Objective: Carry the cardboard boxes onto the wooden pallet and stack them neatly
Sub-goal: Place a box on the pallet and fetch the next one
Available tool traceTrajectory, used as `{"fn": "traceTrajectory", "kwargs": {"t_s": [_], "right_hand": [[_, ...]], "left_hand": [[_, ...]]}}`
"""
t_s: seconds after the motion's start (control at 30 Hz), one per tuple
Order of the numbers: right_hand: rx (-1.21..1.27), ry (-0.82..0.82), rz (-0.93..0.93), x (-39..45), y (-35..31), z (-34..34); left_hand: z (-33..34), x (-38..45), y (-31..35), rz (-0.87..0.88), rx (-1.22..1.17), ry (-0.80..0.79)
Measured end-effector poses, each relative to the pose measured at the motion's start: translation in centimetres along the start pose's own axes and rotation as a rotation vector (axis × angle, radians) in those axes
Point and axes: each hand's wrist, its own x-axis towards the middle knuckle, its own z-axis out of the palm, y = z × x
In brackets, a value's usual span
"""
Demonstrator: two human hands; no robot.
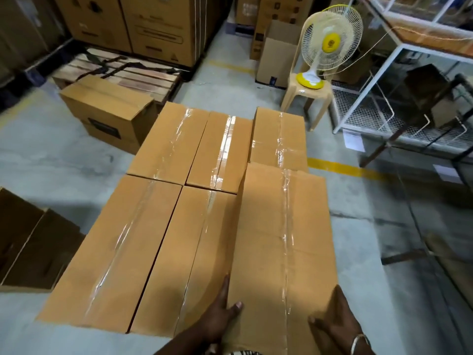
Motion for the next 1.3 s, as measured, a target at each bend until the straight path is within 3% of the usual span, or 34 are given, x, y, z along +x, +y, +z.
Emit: {"fn": "traceTrajectory", "kwargs": {"t_s": [0.17, 0.47, 0.67, 1.3], "right_hand": [[-0.086, 0.002, -0.007, 0.0, -0.1, -1.0], [-0.072, 0.053, 0.067, -0.3, 1.3, -0.3], [-0.009, 0.101, 0.136, -1.3, 2.6, -0.8], [-0.004, 0.061, 0.01, -2.6, 0.0, 0.2]], "left_hand": [[0.8, 0.0, 0.0, -0.052, -0.019, -0.073], [0.6, 0.2, -0.4, -0.079, -0.061, -0.096], [1.8, 0.4, 0.1, -0.044, -0.037, -0.194], [1.1, -1.6, -0.9, 0.02, 0.095, -0.141]]}}
